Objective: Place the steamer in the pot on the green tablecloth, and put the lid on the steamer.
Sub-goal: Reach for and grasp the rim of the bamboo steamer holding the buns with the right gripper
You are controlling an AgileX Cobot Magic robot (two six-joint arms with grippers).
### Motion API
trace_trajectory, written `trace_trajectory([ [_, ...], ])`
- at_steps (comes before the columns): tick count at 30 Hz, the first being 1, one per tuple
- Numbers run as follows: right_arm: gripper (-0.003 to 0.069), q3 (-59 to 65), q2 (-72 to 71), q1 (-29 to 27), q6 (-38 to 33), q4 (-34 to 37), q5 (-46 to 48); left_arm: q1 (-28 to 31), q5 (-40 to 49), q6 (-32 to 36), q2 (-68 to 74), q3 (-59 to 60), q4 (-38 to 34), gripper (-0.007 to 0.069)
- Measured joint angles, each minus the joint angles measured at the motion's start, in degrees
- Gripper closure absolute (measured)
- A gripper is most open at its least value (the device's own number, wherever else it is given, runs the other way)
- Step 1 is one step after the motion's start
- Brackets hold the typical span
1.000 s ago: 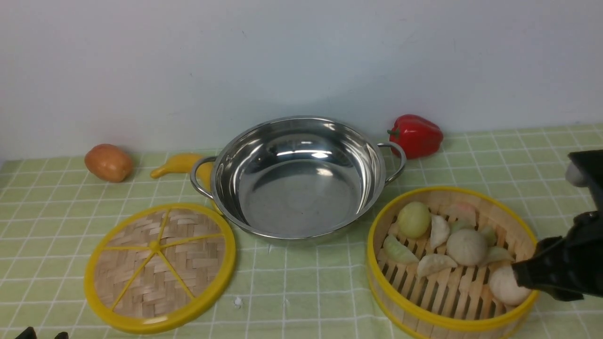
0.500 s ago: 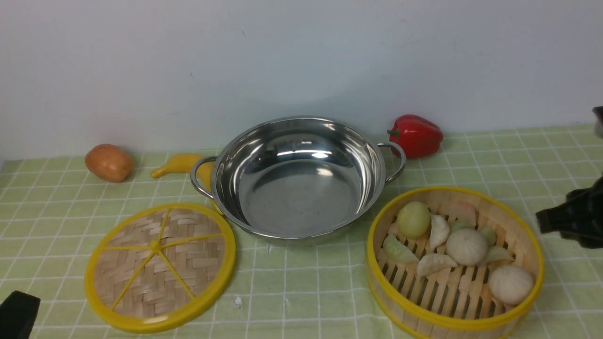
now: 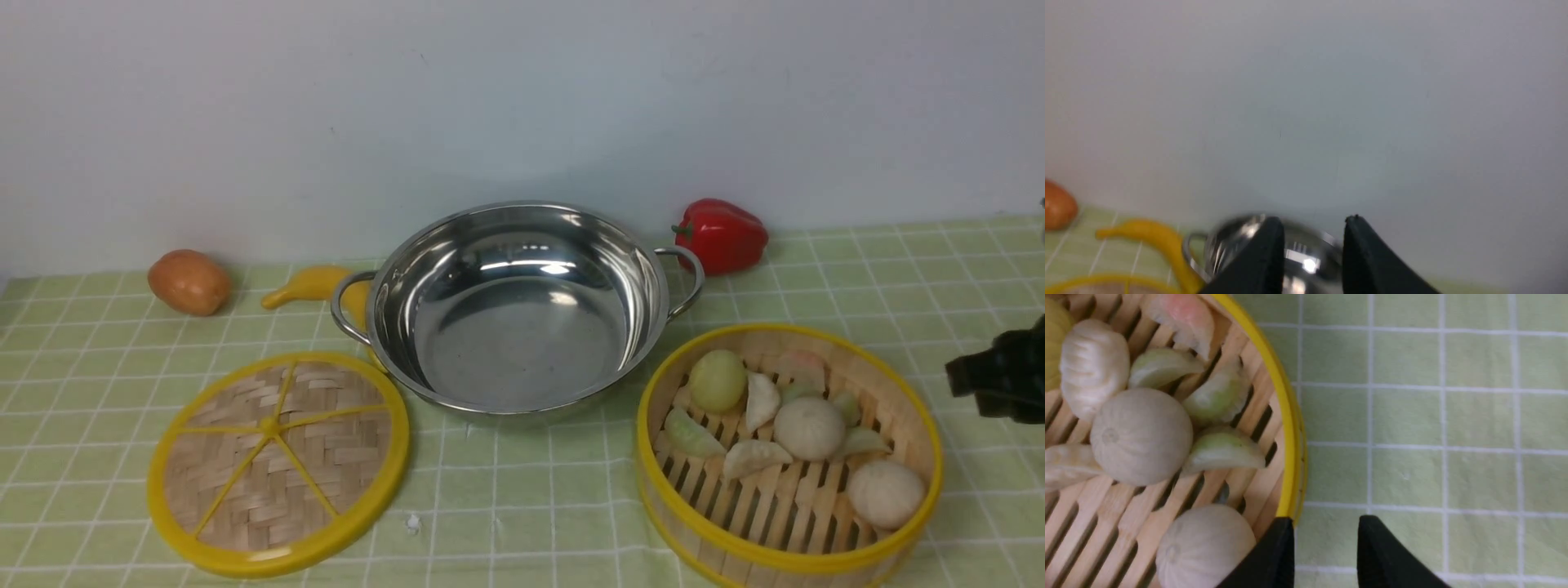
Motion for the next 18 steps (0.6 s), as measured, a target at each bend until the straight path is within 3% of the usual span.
trace_trajectory([
  [6,0.0417,0.0,5.3,0.0,-0.9,1.1,-2.9,0.0,25.1,-3.6,25.7,-14.0,12.8,0.0438],
  [10,0.0417,0.0,5.7,0.0,-2.9,2.9,-5.1,0.0,36.7,-6.9,41.0,-22.9,23.7,0.0438],
  [14,0.0417,0.0,5.7,0.0,-4.7,4.7,-6.3,0.0,40.9,-9.1,51.7,-28.9,32.5,0.0438],
  [18,0.0417,0.0,5.7,0.0,-7.1,7.1,-6.7,0.0,40.8,-10.2,56.2,-30.5,36.6,0.0438],
])
